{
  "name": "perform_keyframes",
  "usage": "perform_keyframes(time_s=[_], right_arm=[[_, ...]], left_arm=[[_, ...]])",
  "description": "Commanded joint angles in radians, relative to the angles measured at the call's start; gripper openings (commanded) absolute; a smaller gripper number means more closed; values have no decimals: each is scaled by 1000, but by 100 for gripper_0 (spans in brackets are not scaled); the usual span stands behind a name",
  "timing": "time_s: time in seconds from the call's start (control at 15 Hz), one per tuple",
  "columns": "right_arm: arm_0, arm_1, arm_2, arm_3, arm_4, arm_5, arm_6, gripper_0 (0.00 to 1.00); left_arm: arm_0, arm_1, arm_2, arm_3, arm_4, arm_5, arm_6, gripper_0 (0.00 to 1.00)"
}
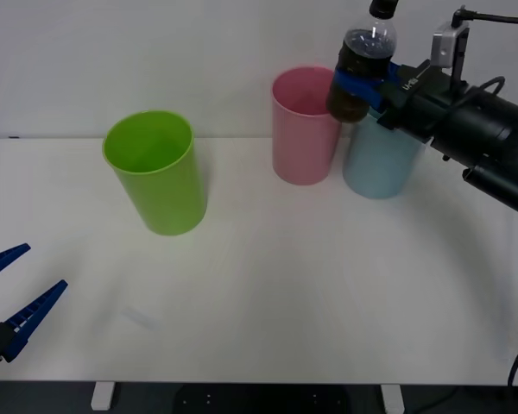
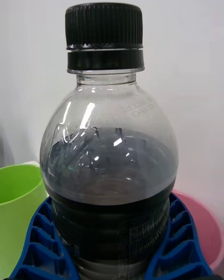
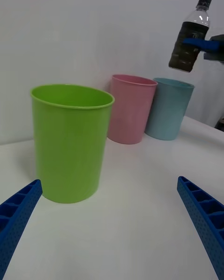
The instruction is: Grasp the object on the table and drop it into the matching bin: aluminum can to the light blue bin, PET bottle to the pink bin.
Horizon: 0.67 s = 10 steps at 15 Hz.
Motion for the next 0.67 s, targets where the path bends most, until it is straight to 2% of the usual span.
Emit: perform_keyframes(time_s=[0.07,0.4,0.67], right_arm=[[-85,35,-1,109,53,0,7,0],[-237,95,-8,319,107,22,40,0],[-319,139,-8,434,139,103,72,0]], left_arm=[[0,0,0,0,0,0,0,100],[0,0,0,0,0,0,0,100],[0,0,0,0,0,0,0,100]])
